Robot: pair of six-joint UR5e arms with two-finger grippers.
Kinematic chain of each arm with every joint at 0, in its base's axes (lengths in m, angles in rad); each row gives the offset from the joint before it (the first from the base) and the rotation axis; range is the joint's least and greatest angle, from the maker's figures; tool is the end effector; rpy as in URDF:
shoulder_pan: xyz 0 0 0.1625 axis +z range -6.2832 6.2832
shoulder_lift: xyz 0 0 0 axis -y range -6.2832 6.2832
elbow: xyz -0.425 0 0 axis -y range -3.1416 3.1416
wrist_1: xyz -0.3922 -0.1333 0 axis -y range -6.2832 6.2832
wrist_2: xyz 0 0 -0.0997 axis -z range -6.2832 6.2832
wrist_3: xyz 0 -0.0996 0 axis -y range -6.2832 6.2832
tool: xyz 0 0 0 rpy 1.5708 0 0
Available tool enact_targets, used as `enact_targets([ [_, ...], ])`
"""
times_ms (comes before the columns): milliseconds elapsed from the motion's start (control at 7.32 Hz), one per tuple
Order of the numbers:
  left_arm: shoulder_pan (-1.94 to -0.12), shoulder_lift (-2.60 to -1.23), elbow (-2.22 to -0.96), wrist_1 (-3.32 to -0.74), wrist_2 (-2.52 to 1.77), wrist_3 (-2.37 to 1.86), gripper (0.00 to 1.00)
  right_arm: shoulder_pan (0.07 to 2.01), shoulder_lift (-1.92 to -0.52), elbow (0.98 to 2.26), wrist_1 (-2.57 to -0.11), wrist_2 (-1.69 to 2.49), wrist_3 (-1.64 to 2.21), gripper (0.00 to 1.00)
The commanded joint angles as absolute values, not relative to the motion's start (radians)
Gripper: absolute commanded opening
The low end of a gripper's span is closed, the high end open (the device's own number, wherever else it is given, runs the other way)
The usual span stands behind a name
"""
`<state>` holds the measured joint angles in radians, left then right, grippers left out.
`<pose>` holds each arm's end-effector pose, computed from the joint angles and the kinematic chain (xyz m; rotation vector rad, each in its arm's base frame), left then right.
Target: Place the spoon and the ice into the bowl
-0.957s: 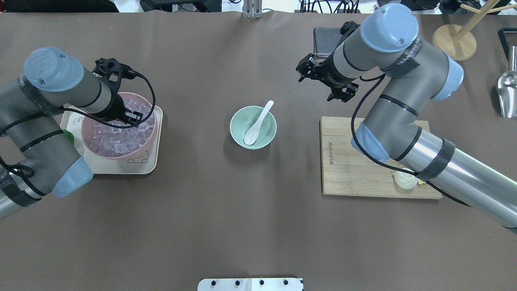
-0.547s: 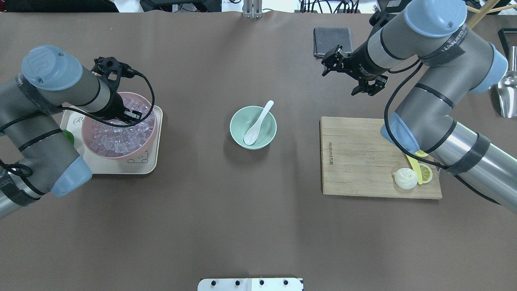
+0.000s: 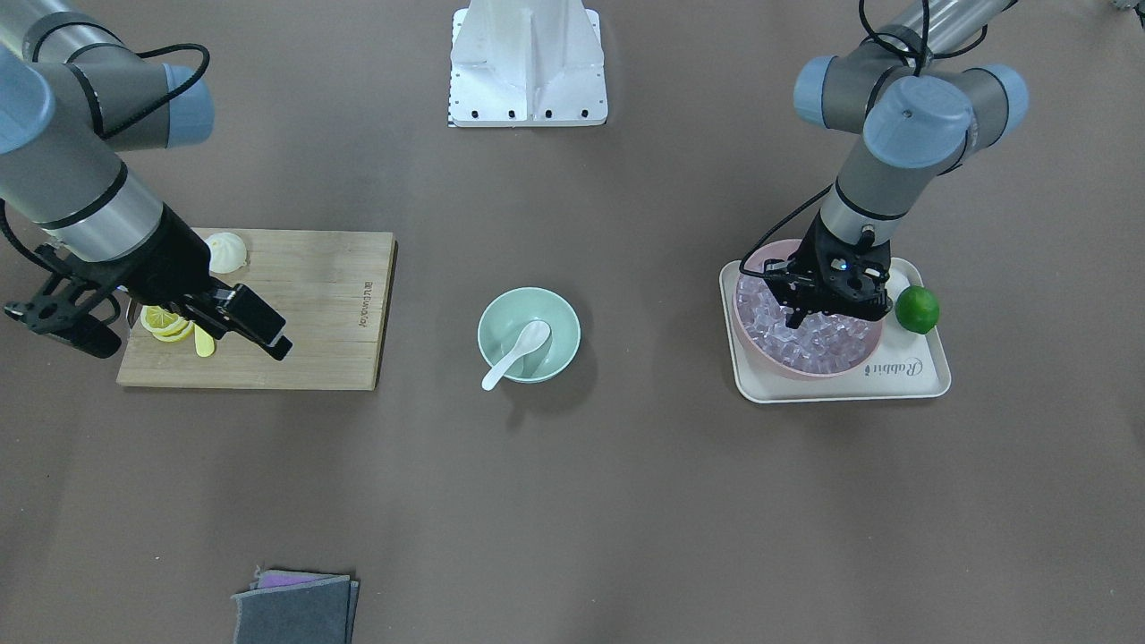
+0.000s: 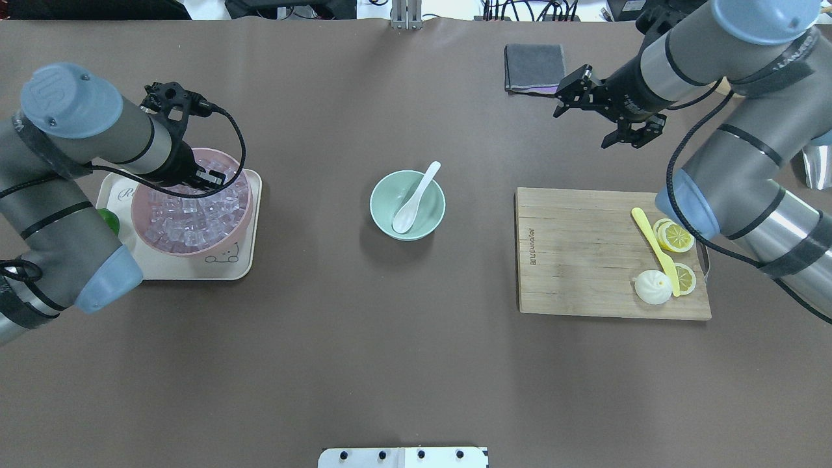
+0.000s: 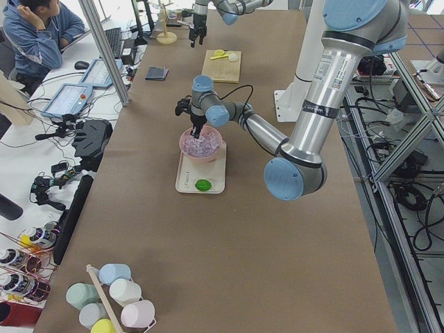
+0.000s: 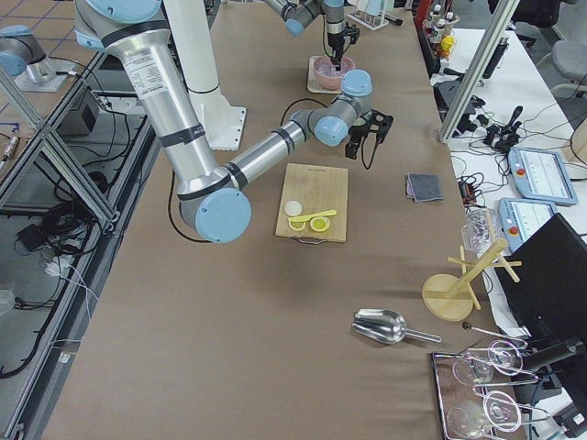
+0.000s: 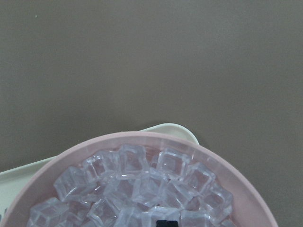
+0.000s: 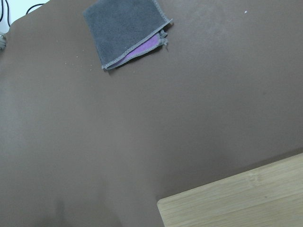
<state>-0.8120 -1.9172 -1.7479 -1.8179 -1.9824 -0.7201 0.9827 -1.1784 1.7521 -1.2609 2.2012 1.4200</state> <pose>0.3581 -0.5135 0.3622 0.2979 0.8011 0.1949 -0.2804 -0.5550 0.3163 -0.0384 -1.0432 0.4779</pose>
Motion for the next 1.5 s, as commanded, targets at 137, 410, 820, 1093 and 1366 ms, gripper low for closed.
enact_targets([
  [137,-0.815,-1.905,-1.765,-1.818,-1.982,-0.736,0.84,1.02,-1.282,1.817,-1.261,2.221,1.32,1.0],
  [410,-0.819,-1.882,-1.785,-1.816,-1.985,-0.738,0.83,1.072,-1.351,1.842,-1.261,2.258,1.192,1.0],
  [820,-0.819,-1.879,-1.784,-1.816,-1.982,-0.735,0.77,1.092,-1.431,1.885,-1.259,2.261,1.121,1.0],
  [1093,-0.819,-1.867,-1.789,-1.821,-1.976,-0.663,0.72,1.092,-1.465,1.913,-1.259,2.258,1.102,1.0],
  [1366,-0.851,-1.868,-1.784,-1.818,-1.977,-0.437,0.73,1.114,-1.512,1.914,-1.259,2.26,0.944,1.0],
])
